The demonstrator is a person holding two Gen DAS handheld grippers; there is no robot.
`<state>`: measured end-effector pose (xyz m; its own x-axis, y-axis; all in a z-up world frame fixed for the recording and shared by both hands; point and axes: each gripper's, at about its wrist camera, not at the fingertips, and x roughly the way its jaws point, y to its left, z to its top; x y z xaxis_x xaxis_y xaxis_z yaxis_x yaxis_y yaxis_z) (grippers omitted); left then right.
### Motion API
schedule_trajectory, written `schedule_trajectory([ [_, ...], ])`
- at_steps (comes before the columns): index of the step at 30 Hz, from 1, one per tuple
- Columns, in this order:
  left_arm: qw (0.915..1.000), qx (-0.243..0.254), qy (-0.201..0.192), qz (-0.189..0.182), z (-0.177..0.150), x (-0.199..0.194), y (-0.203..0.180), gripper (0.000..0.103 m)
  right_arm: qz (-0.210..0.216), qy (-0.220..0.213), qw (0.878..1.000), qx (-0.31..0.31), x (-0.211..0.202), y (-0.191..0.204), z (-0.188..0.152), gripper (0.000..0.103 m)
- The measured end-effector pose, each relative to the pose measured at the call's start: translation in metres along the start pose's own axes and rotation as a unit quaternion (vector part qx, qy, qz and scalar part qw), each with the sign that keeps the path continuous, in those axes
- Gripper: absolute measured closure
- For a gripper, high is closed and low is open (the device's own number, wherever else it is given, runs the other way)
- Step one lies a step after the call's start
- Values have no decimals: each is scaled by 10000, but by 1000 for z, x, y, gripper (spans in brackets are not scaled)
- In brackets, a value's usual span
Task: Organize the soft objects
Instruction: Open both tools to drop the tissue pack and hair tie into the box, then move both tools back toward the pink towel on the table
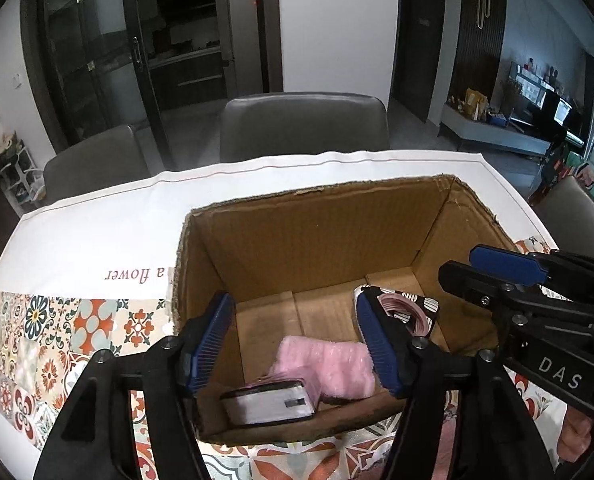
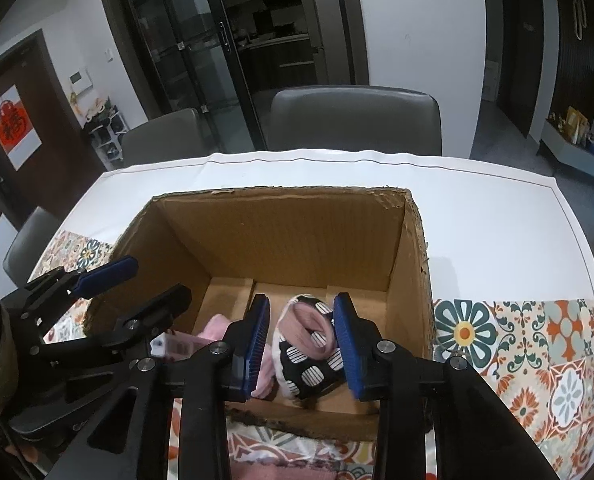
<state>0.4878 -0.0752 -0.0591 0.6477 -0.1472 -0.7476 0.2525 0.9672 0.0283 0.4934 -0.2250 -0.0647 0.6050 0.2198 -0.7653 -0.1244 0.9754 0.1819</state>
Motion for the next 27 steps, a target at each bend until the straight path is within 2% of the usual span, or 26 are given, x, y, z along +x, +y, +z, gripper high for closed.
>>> schedule_trajectory([
  [14,9985,77,-520,179,-12,-60,-7,37,-79,-365,9992,107,-46,2,-8,66],
  [27,9981,48,-565,227,-46,-97,-11,36,-35,-419,9991,44,-85,15,-41,66],
])
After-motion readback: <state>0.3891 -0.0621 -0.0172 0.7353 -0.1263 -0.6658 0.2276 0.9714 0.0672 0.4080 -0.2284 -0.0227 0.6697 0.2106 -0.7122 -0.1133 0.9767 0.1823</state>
